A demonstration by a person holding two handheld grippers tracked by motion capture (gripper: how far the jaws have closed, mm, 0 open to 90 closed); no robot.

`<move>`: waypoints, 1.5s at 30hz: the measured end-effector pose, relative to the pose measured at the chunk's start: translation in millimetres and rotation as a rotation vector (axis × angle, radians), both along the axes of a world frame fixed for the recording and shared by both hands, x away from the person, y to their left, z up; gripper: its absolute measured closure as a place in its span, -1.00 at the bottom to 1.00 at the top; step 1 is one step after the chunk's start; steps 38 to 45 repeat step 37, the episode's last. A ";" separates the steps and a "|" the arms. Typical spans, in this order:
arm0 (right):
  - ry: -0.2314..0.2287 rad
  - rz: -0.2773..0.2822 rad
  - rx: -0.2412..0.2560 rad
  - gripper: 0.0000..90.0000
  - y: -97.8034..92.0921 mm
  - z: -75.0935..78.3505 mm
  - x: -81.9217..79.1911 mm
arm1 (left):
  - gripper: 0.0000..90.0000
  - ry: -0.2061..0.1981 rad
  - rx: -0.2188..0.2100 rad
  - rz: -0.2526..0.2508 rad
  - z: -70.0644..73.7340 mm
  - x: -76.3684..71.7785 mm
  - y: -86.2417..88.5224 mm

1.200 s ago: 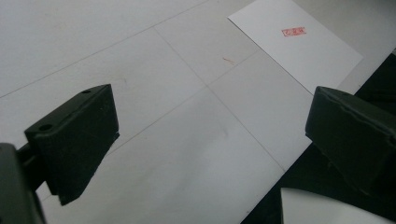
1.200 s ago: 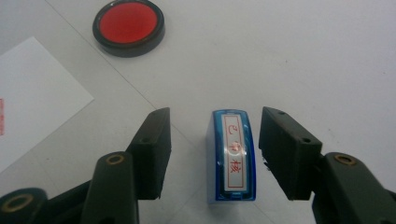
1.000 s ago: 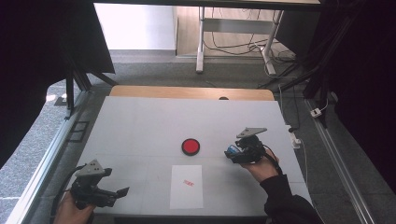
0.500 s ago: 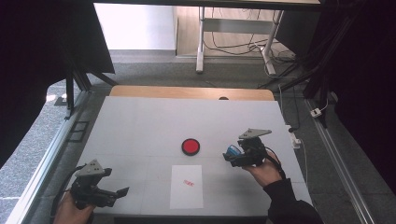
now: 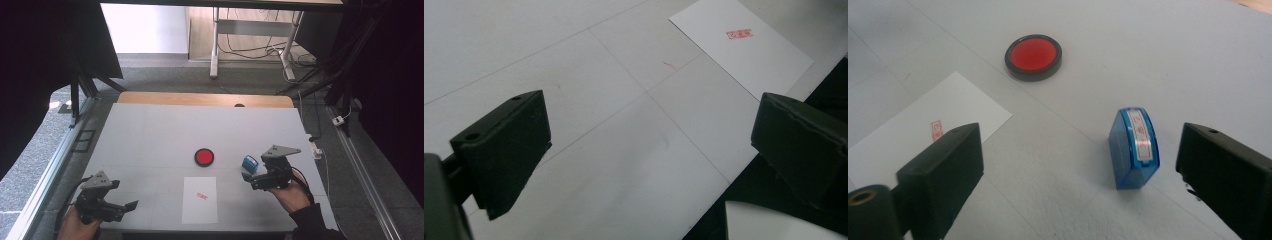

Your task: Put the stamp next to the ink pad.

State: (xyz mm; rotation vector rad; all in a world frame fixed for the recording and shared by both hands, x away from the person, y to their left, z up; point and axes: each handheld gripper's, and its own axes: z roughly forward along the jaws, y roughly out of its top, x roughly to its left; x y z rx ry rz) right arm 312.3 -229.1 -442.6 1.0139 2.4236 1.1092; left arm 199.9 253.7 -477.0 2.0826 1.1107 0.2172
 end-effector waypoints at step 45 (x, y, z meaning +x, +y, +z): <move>0.012 -0.211 0.026 -1.00 -57.8 -14.0 -68.4 | -0.94 0.003 -0.016 0.012 -0.3 -0.1 1.3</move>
